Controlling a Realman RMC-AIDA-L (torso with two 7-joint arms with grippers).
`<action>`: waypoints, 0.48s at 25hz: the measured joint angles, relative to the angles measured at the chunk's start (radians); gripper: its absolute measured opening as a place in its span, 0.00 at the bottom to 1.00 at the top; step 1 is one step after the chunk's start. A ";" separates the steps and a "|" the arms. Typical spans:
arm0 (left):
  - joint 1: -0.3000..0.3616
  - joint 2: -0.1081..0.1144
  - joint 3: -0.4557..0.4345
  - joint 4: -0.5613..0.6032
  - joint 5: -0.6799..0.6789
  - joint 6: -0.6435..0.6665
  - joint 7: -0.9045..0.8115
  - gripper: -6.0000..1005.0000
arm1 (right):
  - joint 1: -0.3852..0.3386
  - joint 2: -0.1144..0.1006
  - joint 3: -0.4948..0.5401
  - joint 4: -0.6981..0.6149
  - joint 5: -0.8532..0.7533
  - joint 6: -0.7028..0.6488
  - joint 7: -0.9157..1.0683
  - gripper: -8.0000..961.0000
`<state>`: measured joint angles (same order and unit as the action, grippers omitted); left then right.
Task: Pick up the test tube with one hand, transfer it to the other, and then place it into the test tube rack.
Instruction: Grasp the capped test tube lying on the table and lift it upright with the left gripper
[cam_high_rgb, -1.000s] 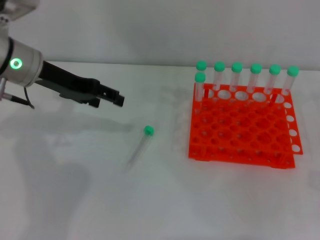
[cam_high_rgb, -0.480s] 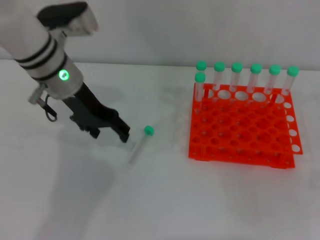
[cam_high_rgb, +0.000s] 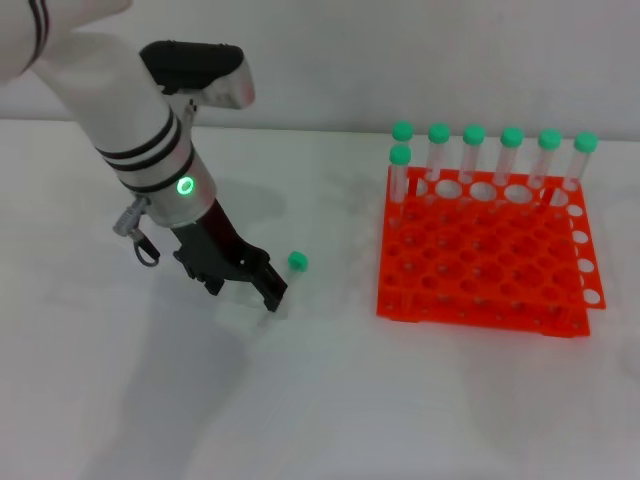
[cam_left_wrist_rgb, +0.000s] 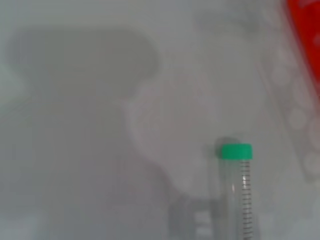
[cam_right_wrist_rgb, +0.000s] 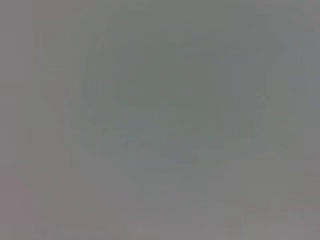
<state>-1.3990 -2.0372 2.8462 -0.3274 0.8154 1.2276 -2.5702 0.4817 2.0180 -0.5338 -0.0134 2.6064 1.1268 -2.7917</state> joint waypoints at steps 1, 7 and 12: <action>0.000 0.000 0.000 0.007 0.004 -0.001 -0.002 0.81 | 0.001 0.000 0.000 0.000 0.000 0.000 0.000 0.88; 0.002 -0.018 -0.001 0.030 0.038 -0.037 -0.023 0.78 | 0.001 -0.001 0.000 0.000 0.000 -0.001 0.000 0.88; 0.005 -0.032 -0.001 0.052 0.046 -0.085 -0.028 0.75 | 0.002 -0.001 0.000 0.000 0.000 -0.002 0.000 0.88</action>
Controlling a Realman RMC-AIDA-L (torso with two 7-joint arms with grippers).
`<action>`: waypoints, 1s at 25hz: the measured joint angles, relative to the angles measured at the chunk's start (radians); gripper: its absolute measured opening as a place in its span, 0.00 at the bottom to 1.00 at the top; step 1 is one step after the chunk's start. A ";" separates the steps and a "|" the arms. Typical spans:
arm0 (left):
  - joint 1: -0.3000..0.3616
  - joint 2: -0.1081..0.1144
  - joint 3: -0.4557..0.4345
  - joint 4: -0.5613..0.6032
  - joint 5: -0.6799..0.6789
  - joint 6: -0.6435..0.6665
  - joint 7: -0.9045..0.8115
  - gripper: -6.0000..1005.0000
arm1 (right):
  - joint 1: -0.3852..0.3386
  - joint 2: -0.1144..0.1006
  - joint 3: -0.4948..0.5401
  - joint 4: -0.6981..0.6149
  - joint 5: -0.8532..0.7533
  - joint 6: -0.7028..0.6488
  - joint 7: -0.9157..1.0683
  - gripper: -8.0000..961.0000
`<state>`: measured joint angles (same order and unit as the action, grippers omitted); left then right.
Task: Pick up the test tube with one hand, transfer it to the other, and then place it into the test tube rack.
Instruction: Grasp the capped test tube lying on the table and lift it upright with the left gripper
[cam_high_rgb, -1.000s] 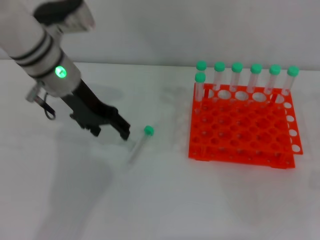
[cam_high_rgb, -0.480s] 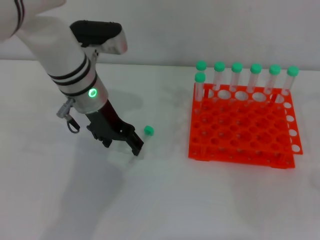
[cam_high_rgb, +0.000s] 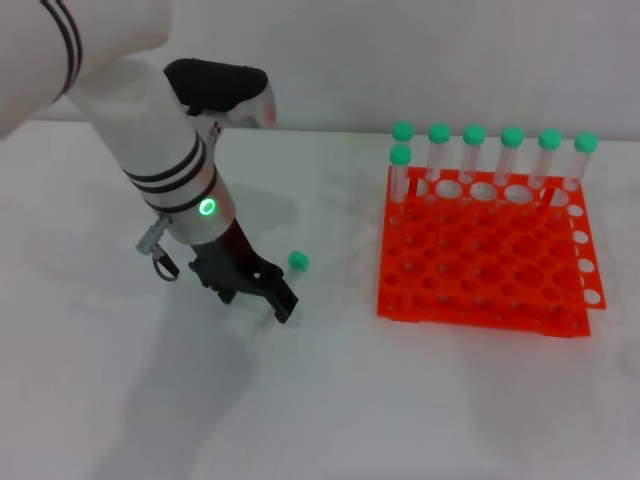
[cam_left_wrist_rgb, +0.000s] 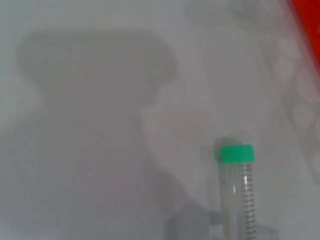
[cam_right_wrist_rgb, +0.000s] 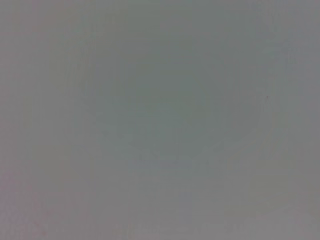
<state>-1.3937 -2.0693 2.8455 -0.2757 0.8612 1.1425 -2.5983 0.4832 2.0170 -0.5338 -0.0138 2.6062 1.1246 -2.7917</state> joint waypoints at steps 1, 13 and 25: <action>0.001 -0.001 0.000 0.010 0.000 -0.004 0.000 0.75 | 0.000 0.000 0.000 0.000 0.000 0.000 0.000 0.88; 0.011 -0.005 0.000 0.025 0.013 -0.017 -0.012 0.55 | 0.000 0.000 0.000 0.000 0.000 0.000 0.000 0.88; 0.011 -0.005 0.000 0.079 0.044 -0.062 -0.007 0.30 | 0.002 0.000 0.002 0.000 0.000 0.000 0.000 0.88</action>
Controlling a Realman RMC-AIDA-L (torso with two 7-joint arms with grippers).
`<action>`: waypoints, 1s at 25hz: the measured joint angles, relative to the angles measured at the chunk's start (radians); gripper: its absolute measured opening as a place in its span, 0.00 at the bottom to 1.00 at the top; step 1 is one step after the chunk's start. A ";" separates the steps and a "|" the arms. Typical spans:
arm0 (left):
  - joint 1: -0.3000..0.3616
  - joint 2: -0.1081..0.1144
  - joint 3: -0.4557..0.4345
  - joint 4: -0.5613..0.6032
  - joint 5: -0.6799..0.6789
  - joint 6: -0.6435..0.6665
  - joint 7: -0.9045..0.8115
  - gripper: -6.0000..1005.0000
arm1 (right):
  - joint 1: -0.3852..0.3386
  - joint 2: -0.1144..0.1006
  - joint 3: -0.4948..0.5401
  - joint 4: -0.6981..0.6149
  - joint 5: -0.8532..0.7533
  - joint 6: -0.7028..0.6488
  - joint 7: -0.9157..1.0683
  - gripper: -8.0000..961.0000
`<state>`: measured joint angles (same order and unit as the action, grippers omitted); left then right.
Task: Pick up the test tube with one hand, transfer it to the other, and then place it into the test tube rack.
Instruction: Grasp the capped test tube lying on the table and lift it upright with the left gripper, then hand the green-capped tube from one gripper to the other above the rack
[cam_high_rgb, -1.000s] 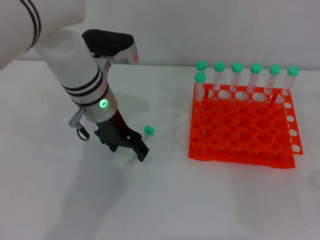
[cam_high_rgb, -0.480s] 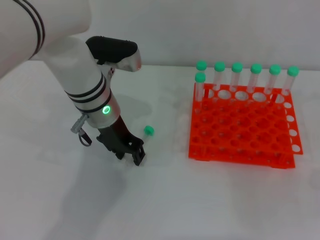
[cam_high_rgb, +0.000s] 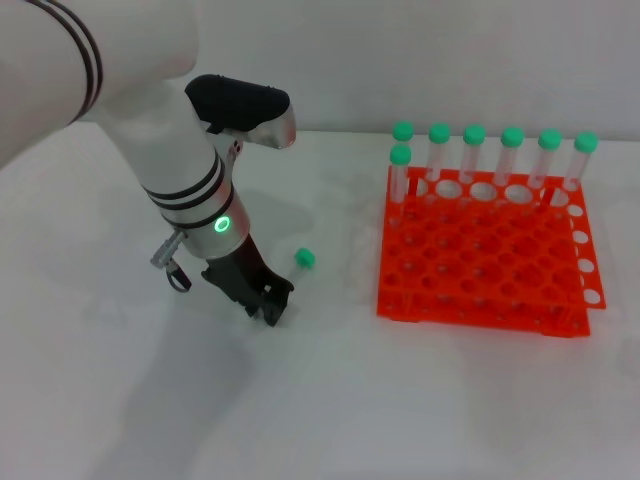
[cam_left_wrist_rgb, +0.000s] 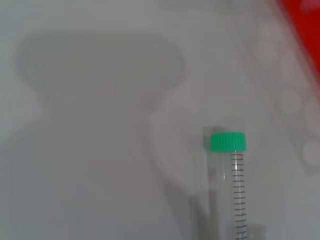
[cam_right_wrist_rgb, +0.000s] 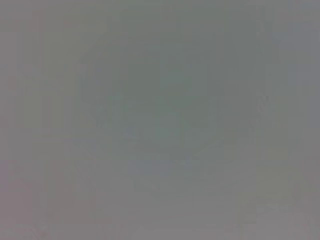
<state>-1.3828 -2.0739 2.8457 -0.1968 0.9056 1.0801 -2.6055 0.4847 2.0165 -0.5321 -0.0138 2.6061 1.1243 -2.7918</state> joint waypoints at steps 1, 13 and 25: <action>-0.001 0.001 0.000 0.000 -0.002 -0.007 0.001 0.28 | 0.000 0.000 0.000 0.000 0.000 0.000 0.000 0.88; 0.055 0.008 -0.002 -0.015 -0.323 -0.392 0.197 0.20 | 0.000 -0.001 0.000 -0.008 0.000 -0.008 0.000 0.87; 0.323 -0.006 -0.014 0.111 -1.628 -0.664 1.378 0.22 | 0.018 0.002 -0.001 -0.008 -0.002 -0.062 0.009 0.87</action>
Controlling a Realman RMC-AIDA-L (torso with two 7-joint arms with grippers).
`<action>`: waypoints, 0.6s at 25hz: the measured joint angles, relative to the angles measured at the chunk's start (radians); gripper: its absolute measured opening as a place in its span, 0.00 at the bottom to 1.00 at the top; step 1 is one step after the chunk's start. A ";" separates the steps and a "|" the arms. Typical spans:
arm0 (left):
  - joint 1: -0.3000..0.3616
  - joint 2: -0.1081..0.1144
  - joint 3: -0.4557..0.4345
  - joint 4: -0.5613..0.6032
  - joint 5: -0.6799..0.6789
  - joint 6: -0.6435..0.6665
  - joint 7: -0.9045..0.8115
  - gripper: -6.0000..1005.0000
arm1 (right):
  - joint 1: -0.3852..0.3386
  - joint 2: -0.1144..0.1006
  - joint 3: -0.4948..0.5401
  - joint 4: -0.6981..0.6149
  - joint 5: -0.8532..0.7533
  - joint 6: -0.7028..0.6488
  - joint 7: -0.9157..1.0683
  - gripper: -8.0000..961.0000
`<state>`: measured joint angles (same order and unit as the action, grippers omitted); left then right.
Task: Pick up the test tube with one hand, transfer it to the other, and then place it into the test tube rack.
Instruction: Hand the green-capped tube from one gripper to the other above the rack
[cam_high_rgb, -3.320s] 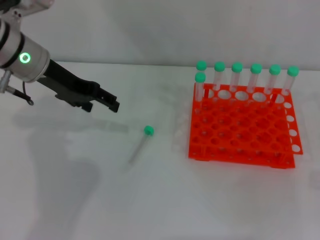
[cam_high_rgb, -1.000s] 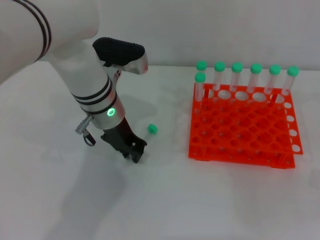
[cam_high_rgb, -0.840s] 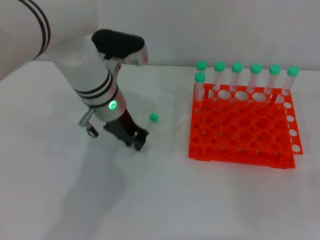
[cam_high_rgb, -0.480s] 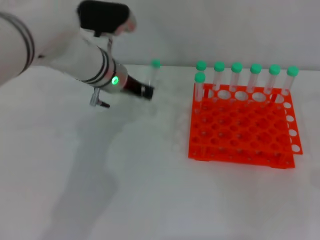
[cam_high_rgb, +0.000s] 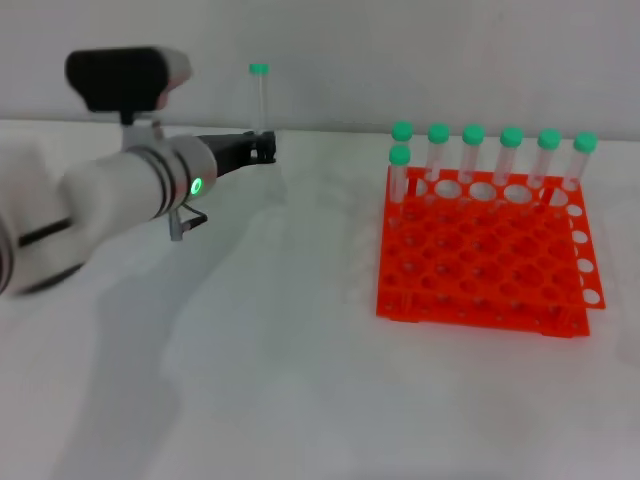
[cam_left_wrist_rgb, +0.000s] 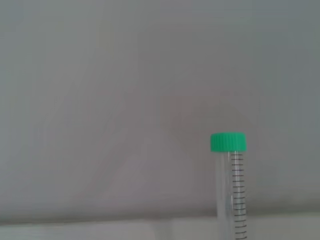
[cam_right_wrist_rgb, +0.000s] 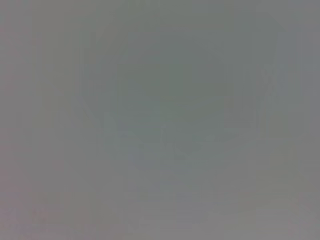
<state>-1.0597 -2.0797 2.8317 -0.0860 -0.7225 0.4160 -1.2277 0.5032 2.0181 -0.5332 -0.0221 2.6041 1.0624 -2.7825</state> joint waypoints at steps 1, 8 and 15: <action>0.035 0.001 0.000 0.006 -0.109 0.098 0.100 0.22 | 0.000 0.000 0.000 0.000 0.000 -0.002 0.001 0.87; 0.255 -0.004 0.001 0.138 -0.339 0.668 0.538 0.23 | -0.001 0.000 -0.011 0.000 -0.005 -0.005 0.001 0.87; 0.344 -0.009 0.008 0.296 -0.137 0.889 0.700 0.24 | -0.037 -0.006 -0.158 -0.052 -0.071 0.052 0.142 0.86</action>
<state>-0.7155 -2.0883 2.8394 0.2098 -0.8598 1.3052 -0.5274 0.4659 2.0125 -0.6915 -0.0737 2.5328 1.1148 -2.6402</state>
